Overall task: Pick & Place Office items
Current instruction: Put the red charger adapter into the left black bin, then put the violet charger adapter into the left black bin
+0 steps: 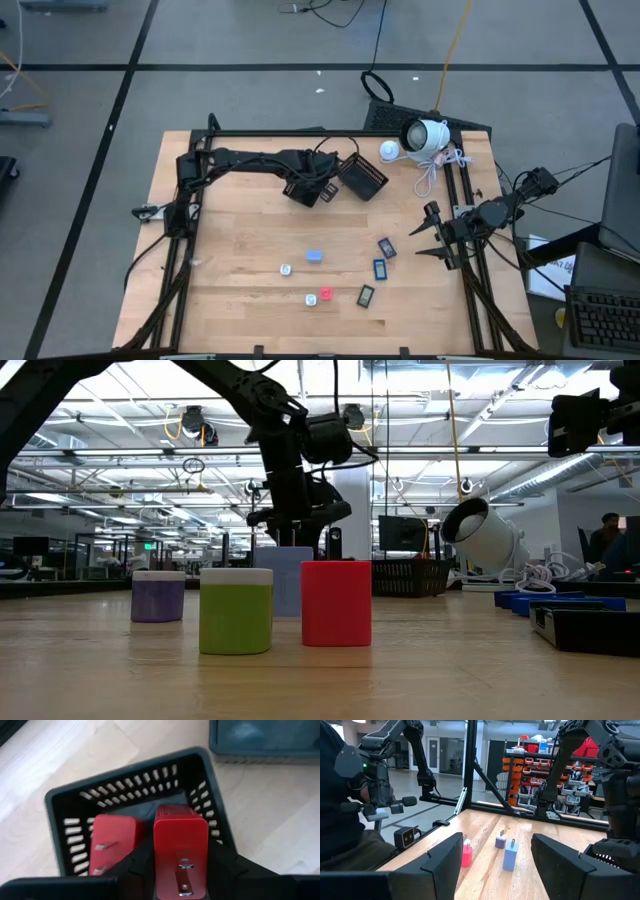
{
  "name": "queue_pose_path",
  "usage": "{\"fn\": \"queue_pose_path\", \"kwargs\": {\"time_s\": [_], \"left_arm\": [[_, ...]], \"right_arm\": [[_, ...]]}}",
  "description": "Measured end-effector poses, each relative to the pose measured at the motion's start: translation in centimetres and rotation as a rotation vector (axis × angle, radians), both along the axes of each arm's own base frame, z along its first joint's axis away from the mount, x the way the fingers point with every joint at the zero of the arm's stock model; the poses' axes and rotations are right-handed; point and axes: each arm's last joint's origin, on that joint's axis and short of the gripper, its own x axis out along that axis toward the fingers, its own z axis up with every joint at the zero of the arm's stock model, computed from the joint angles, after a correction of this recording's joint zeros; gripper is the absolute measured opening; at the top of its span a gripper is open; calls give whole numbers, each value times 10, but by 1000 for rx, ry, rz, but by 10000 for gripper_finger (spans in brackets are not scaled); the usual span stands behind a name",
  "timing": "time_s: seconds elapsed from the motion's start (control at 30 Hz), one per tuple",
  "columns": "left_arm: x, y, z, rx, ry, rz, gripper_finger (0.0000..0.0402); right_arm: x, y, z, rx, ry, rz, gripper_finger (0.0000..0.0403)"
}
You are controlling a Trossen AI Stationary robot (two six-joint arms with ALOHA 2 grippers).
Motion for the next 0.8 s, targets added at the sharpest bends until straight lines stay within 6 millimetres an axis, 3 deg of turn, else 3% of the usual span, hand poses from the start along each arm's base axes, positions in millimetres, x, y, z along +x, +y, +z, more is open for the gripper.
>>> {"fn": "queue_pose_path", "kwargs": {"time_s": [0.13,0.53,0.8], "left_arm": [[1,0,-1,3,-2,-5,129],[4,1,1,20,-41,-14,218],[5,1,1,50,-9,-107,232]], "right_arm": [[0,0,0,0,0,0,224],[0,0,0,0,0,0,224],[0,0,0,0,0,0,224]]}}
